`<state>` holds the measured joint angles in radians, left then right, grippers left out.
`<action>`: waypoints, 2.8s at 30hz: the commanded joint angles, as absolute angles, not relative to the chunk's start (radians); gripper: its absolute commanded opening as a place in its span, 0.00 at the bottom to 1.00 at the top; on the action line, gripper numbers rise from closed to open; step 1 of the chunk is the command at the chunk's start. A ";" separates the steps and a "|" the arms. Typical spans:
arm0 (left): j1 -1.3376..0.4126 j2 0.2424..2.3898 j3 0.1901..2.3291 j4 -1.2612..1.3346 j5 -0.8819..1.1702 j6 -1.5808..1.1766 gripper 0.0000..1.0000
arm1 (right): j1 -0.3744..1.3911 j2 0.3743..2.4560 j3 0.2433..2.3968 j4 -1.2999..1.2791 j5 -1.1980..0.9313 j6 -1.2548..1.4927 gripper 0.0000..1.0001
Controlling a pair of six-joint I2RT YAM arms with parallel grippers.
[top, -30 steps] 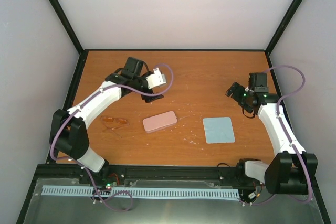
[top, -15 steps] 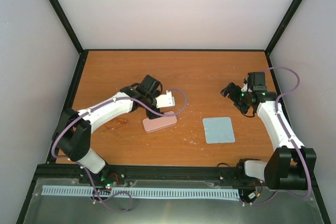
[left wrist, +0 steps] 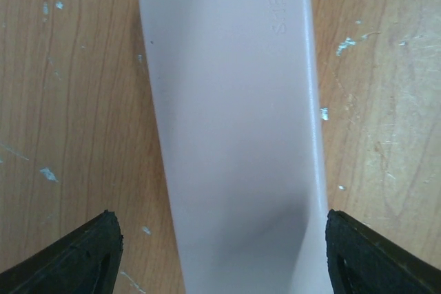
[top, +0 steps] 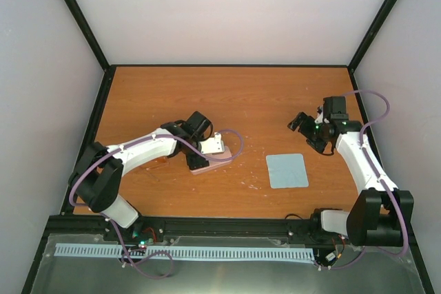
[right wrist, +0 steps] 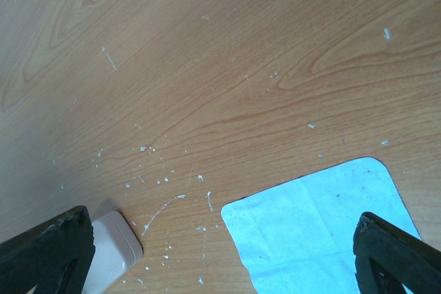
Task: Organize the sunglasses
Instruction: Pick up the sunglasses case from the center of the board.
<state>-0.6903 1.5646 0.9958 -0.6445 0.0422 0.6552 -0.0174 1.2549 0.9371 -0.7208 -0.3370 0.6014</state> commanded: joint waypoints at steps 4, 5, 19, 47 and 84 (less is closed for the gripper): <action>-0.696 1.546 1.031 -0.724 0.133 0.603 0.81 | -0.016 1.224 0.902 -0.713 -0.353 0.635 1.00; -0.695 1.543 1.027 -0.723 0.131 0.600 0.81 | -0.017 1.220 0.898 -0.713 -0.353 0.636 1.00; -0.695 1.618 1.027 -0.657 0.067 0.549 0.82 | -0.015 1.177 0.879 -0.732 -0.343 0.661 1.00; -0.696 1.644 0.965 -0.594 0.090 0.566 0.85 | -0.015 1.164 0.858 -0.724 -0.366 0.682 1.00; -0.559 1.905 1.824 -0.759 1.236 0.417 0.42 | 0.017 1.110 1.048 -0.200 -0.912 0.666 1.00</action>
